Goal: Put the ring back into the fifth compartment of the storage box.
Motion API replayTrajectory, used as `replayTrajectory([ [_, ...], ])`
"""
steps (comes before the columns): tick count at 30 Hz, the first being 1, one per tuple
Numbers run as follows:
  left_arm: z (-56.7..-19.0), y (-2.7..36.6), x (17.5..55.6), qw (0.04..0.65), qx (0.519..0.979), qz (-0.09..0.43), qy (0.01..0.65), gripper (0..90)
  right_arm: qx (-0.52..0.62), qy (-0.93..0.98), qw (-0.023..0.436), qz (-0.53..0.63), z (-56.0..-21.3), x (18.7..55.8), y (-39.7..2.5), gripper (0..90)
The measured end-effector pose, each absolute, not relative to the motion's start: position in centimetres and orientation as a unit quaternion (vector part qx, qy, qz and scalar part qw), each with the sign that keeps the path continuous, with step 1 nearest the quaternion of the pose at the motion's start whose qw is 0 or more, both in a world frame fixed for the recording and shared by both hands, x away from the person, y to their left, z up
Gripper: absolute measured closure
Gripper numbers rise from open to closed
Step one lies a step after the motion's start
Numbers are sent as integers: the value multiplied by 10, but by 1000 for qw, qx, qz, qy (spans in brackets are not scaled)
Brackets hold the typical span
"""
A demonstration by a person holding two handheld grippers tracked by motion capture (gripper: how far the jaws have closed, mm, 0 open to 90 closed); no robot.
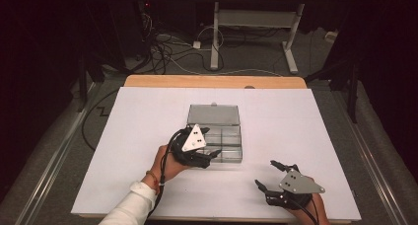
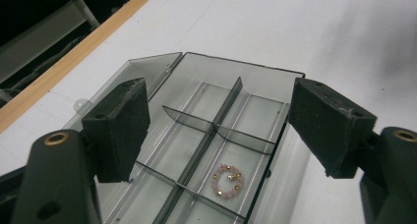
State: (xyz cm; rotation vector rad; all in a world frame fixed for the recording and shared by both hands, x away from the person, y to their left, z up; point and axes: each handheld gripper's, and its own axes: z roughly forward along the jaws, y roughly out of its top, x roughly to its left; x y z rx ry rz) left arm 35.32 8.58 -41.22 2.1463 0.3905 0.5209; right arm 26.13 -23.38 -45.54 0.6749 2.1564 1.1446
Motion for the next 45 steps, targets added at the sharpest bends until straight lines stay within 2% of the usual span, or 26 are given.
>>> replayTrajectory([
  [17, -411, 114, 334, 449, 847, 242, 152, 234, 256, 807, 305, 436, -453, 261, -237, 251],
  [21, -411, 118, 327, 436, 850, 261, 142, 234, 255, 808, 306, 435, -452, 262, -237, 251],
  [26, -409, 125, 321, 468, 831, 258, 157, 234, 255, 807, 307, 436, -452, 261, -238, 251],
  [45, -414, 154, 300, 461, 827, 276, 164, 234, 259, 799, 315, 442, -448, 261, -242, 249],
])
